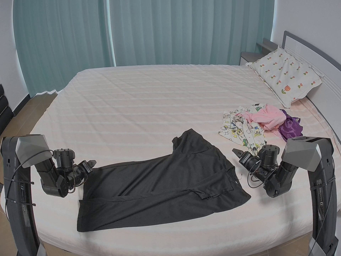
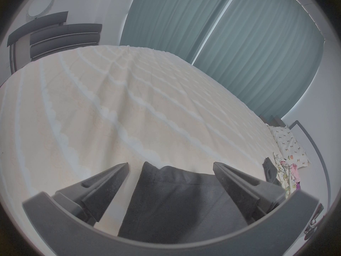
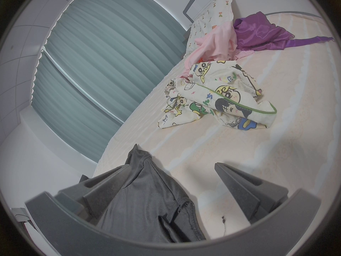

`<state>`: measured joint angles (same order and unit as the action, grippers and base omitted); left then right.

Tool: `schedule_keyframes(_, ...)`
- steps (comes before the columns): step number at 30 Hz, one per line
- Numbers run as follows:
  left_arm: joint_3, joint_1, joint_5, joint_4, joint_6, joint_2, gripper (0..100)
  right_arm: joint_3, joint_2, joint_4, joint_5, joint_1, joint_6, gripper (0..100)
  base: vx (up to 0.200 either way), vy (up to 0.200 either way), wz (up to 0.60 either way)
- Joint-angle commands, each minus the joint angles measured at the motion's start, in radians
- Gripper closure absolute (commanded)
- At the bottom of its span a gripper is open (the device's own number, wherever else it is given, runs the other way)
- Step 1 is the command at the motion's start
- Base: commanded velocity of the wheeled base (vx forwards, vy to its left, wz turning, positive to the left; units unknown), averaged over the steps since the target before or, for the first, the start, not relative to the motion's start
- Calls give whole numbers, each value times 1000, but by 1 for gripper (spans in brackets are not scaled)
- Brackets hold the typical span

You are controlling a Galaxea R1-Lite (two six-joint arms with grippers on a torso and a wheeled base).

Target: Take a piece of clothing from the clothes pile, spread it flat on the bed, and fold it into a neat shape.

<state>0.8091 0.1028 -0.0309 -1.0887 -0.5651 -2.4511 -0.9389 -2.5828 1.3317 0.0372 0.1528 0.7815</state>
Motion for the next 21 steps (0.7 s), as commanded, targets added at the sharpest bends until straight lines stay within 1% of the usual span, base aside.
schedule_keyframes(1,41,-5,2,7,2,-69,0,-12,4,-3,1,1,-1,0,0,0,0)
schedule_keyframes(3,44,-5,2,7,4,-69,0,-17,7,-6,3,5,-2,0,0,0,0)
schedule_keyframes(6,45,-11,2,6,4,-71,0,-60,7,-28,3,41,-8,0,0,0,0)
schedule_keyframes(7,45,-14,2,3,4,-71,100,-69,7,-42,4,51,-11,0,0,0,0)
schedule_keyframes(9,44,-14,3,0,2,-72,100,-83,9,-63,6,62,-19,0,0,0,0)
schedule_keyframes(10,42,-15,5,-3,1,-72,100,-110,10,-101,6,70,-47,0,0,0,0)
schedule_keyframes(11,41,-17,9,-7,-4,-72,100,-159,12,-154,7,70,-108,0,0,0,0)
schedule_keyframes(12,42,-17,14,-7,-9,-72,100,-184,10,-177,7,68,-134,0,0,0,0)
schedule_keyframes(14,44,-17,37,-22,-52,-69,100,-255,-2,-244,7,68,-196,0,0,0,0)
schedule_keyframes(17,36,-20,60,-77,-141,-65,100,-356,-20,-338,12,70,-258,0,0,0,0)
schedule_keyframes(19,30,-20,60,-92,-156,-63,100,-397,-25,-378,21,71,-275,0,0,0,0)
schedule_keyframes(21,16,-20,62,-100,-165,-59,100,-488,-37,-462,61,73,-315,0,0,0,0)
